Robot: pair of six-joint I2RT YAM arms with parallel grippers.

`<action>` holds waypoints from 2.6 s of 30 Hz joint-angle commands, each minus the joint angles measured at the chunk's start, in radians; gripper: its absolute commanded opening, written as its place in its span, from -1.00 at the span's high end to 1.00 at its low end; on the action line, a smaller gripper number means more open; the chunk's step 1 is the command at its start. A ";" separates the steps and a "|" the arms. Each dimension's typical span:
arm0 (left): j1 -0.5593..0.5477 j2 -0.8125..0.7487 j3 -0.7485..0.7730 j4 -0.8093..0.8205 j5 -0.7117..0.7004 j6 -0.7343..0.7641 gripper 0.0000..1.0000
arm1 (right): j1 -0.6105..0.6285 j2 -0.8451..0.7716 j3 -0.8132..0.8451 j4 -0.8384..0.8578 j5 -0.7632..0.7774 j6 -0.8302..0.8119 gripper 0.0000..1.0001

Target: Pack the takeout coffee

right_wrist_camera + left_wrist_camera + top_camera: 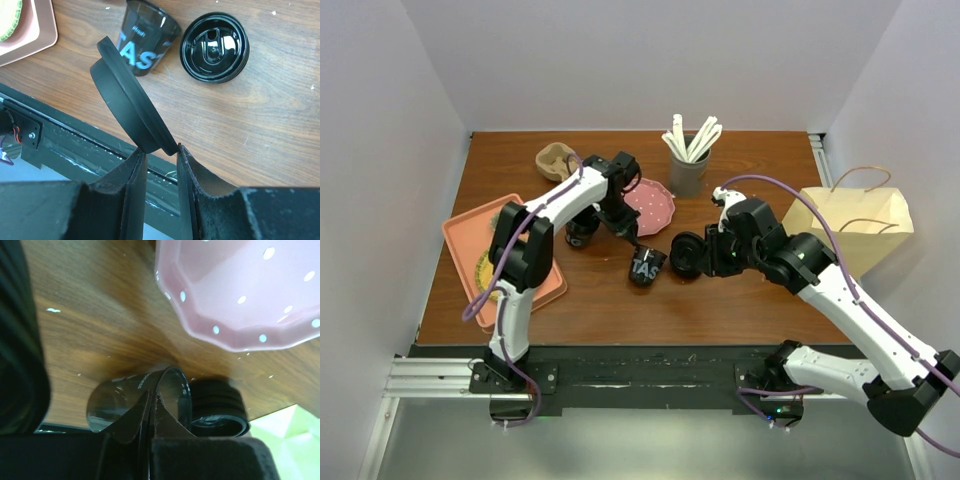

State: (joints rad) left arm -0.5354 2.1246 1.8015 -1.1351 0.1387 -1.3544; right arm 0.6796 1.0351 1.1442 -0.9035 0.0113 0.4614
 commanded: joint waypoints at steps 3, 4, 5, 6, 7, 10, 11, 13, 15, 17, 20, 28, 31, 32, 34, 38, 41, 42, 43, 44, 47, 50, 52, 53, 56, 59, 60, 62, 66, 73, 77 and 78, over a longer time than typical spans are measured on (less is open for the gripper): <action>-0.017 -0.127 -0.004 -0.005 -0.008 0.073 1.00 | -0.003 0.011 0.035 0.043 -0.007 0.011 0.45; -0.021 -0.140 -0.004 0.003 -0.025 0.081 1.00 | -0.003 0.013 0.037 0.046 -0.007 0.016 0.45; -0.024 -0.164 -0.010 0.009 -0.036 0.092 1.00 | -0.003 0.014 0.040 0.049 -0.007 0.020 0.45; -0.028 -0.178 -0.017 0.020 -0.051 0.103 1.00 | -0.003 0.016 0.046 0.051 -0.008 0.028 0.45; -0.031 -0.193 -0.028 0.062 -0.051 0.115 1.00 | -0.003 0.017 0.051 0.052 -0.026 0.034 0.45; -0.032 -0.270 -0.122 0.186 -0.036 0.156 1.00 | -0.003 0.011 0.063 0.060 -0.024 0.051 0.46; -0.032 -0.319 -0.190 0.234 -0.025 0.188 1.00 | -0.003 0.011 0.066 0.064 -0.020 0.054 0.46; -0.031 -0.374 -0.266 0.366 -0.002 0.207 1.00 | -0.003 0.011 0.072 0.072 -0.019 0.065 0.46; -0.032 -0.463 -0.378 0.489 0.036 0.276 1.00 | -0.002 0.014 0.075 0.077 -0.019 0.074 0.46; -0.031 -0.558 -0.491 0.639 0.056 0.317 1.00 | -0.003 0.013 0.072 0.080 -0.019 0.082 0.46; -0.028 -0.676 -0.653 0.856 0.088 0.374 1.00 | -0.003 0.010 0.065 0.098 -0.023 0.097 0.46; 0.041 -0.744 -0.728 0.874 0.114 0.556 1.00 | -0.002 0.013 0.045 0.137 -0.039 0.135 0.46; 0.035 -0.768 -0.775 0.954 0.192 0.658 1.00 | -0.002 0.013 0.040 0.138 -0.042 0.137 0.46; 0.034 -0.784 -0.804 1.001 0.220 0.681 1.00 | -0.003 0.014 0.038 0.141 -0.045 0.137 0.46; 0.026 -0.831 -0.906 1.188 0.313 0.698 1.00 | -0.002 0.011 0.032 0.141 -0.054 0.137 0.46; 0.005 -0.844 -0.999 1.350 0.412 0.681 1.00 | -0.003 0.019 0.029 0.146 -0.057 0.135 0.46; -0.003 -0.844 -1.073 1.461 0.473 0.620 1.00 | -0.003 0.023 0.022 0.149 -0.079 0.135 0.46; -0.003 -0.844 -1.097 1.527 0.487 0.598 1.00 | -0.002 0.025 0.009 0.155 -0.091 0.137 0.46; -0.002 -0.845 -1.120 1.534 0.487 0.591 1.00 | -0.002 0.023 0.000 0.161 -0.111 0.135 0.46; -0.005 -0.845 -1.128 1.535 0.487 0.591 1.00 | -0.003 0.025 -0.017 0.175 -0.131 0.138 0.45; -0.002 -0.841 -1.157 1.535 0.472 0.598 1.00 | -0.003 0.031 -0.046 0.196 -0.187 0.152 0.45; -0.003 -0.818 -1.186 1.549 0.478 0.592 1.00 | -0.002 0.029 -0.073 0.215 -0.234 0.167 0.45; -0.003 -0.798 -1.214 1.584 0.483 0.563 1.00 | -0.003 0.028 -0.083 0.221 -0.257 0.172 0.45; -0.002 -0.795 -1.223 1.595 0.478 0.549 1.00 | -0.003 0.026 -0.089 0.219 -0.260 0.174 0.45; 0.000 -0.772 -1.248 1.628 0.464 0.528 1.00 | -0.003 0.025 -0.095 0.218 -0.261 0.178 0.45; 0.005 -0.740 -1.255 1.632 0.466 0.514 1.00 | -0.002 0.020 -0.095 0.215 -0.254 0.178 0.45; 0.005 -0.729 -1.252 1.629 0.466 0.512 1.00 | -0.003 0.019 -0.095 0.212 -0.251 0.180 0.45; 0.009 -0.720 -1.254 1.628 0.464 0.509 1.00 | -0.003 0.019 -0.095 0.207 -0.247 0.175 0.45; 0.021 -0.709 -1.257 1.612 0.444 0.514 1.00 | -0.002 0.017 -0.101 0.210 -0.252 0.175 0.45; 0.026 -0.736 -1.203 1.502 0.406 0.581 0.61 | -0.003 0.016 -0.110 0.206 -0.269 0.175 0.45; 0.026 -0.765 -1.157 1.421 0.382 0.606 0.39 | -0.002 0.016 -0.152 0.250 -0.344 0.197 0.45; 0.026 -0.784 -1.138 1.401 0.369 0.613 0.33 | -0.003 0.019 -0.164 0.265 -0.367 0.204 0.45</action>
State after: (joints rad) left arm -0.5163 1.4059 0.5789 0.3218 0.5529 -0.7948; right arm 0.6792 1.0657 1.0218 -0.7086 -0.2520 0.6312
